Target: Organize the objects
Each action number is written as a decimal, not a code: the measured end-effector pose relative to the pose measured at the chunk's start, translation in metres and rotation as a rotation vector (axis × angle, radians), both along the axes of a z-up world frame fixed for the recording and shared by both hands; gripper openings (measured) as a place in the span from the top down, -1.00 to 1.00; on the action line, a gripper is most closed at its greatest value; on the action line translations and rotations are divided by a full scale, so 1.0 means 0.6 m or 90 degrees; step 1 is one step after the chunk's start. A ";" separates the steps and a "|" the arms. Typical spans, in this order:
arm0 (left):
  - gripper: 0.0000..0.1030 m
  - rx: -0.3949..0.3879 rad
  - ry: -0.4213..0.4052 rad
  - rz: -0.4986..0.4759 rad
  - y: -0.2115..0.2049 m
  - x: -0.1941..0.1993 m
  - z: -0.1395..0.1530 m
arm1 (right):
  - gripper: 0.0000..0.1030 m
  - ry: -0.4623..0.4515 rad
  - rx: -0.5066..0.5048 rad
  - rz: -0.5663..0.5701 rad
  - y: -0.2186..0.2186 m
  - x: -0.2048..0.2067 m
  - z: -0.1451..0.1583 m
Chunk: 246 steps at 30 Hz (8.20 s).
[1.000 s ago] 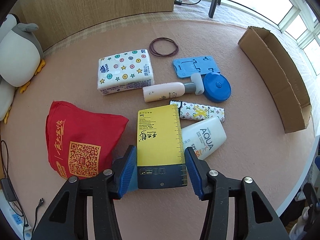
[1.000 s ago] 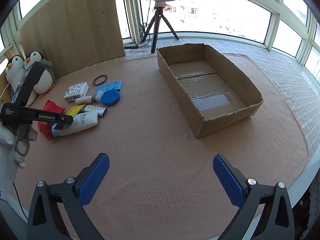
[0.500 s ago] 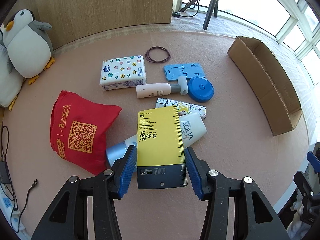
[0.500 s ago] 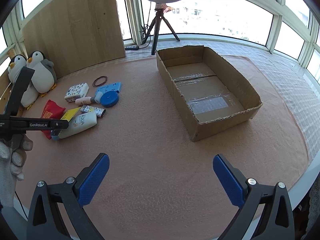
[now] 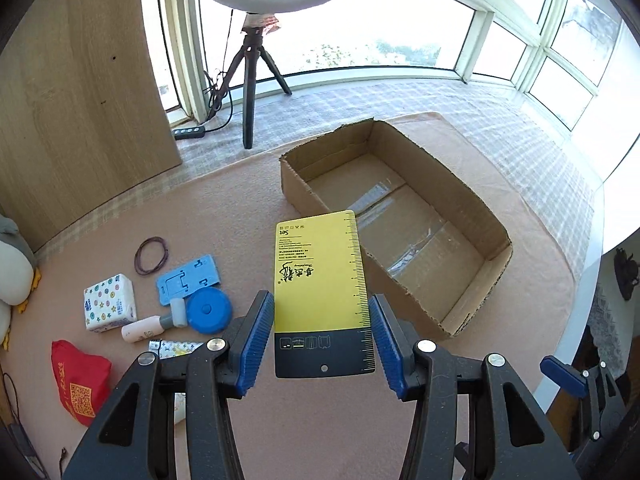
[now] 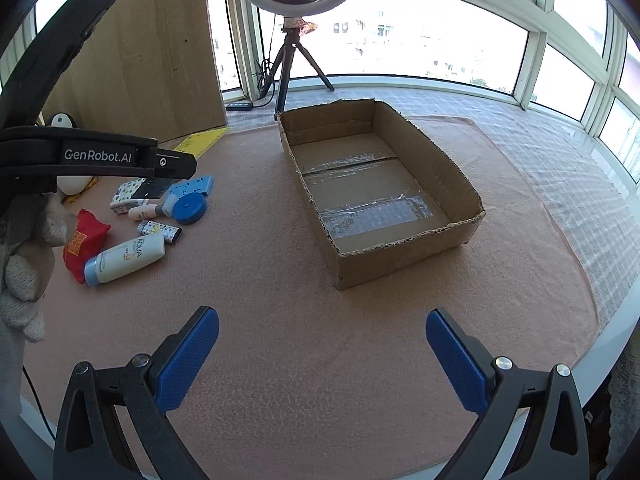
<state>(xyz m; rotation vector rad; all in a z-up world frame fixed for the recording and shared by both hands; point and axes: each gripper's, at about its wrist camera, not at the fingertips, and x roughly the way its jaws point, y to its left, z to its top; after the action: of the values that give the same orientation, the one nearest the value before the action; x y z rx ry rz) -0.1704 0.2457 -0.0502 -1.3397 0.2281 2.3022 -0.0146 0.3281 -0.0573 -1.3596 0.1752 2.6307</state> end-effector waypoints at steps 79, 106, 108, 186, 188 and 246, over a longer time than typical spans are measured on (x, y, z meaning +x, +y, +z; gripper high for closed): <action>0.04 0.075 -0.105 0.181 -0.376 0.157 -0.118 | -0.99 -0.012 -0.026 0.079 -0.124 -0.050 -0.009; -0.13 0.117 -0.122 0.197 -0.435 0.109 -0.185 | -0.69 -0.138 -0.203 0.237 -0.283 -0.225 -0.105; -0.10 0.121 -0.129 0.184 -0.432 0.107 -0.189 | -0.58 -0.152 -0.215 0.244 -0.290 -0.232 -0.114; 0.18 0.102 -0.037 -0.108 0.111 -0.016 -0.057 | -0.09 -0.026 -0.159 0.021 0.175 -0.233 0.021; 0.17 0.099 -0.036 -0.103 0.091 -0.010 -0.055 | -0.09 -0.027 -0.162 0.018 0.171 -0.230 0.021; 0.41 0.053 -0.222 0.126 -0.240 -0.139 -0.217 | -0.08 -0.070 -0.135 0.069 -0.029 -0.132 -0.017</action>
<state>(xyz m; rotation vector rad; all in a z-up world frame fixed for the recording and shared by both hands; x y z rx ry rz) -0.2536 0.1016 -0.1804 -1.7547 -0.1175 2.1539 -0.0939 0.3104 -0.0674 -1.6186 0.3867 2.6791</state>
